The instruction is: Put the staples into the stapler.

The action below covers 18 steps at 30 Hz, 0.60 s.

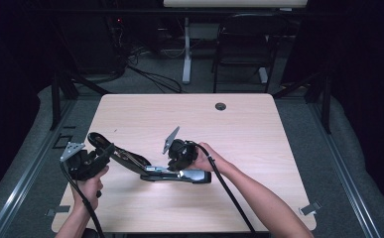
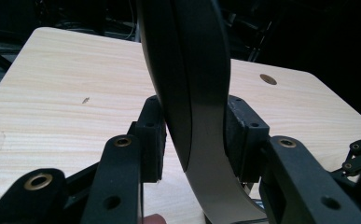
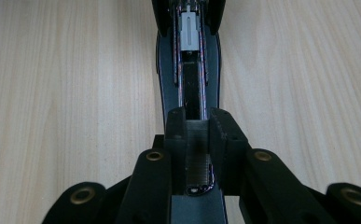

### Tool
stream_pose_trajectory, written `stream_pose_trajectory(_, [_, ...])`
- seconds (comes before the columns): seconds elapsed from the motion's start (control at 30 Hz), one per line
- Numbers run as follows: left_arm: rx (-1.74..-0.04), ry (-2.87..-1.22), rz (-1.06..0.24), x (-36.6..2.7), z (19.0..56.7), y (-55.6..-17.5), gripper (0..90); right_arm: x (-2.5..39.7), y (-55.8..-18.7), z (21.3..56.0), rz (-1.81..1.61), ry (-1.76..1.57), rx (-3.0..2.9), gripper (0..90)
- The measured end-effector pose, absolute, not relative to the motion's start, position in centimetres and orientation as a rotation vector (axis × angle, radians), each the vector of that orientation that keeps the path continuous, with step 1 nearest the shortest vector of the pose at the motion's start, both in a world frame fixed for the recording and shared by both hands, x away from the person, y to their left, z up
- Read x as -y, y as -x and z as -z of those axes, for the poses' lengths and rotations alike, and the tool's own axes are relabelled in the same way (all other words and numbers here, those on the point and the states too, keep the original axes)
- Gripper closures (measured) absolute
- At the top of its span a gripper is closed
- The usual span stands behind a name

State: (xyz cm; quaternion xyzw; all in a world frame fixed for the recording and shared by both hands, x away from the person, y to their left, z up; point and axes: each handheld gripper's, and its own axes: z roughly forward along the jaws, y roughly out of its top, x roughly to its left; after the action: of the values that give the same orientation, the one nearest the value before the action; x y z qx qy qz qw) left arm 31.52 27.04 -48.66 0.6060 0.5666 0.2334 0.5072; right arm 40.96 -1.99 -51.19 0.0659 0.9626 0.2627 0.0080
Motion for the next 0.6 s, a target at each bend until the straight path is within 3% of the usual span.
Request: stream_pose_trajectory(0.6, [-1.365, -1.462, -0.563, -27.04, 48.67, -31.55, 62.2, 1.90, -40.76, 51.39, -0.790, -0.167, -3.006, 78.1])
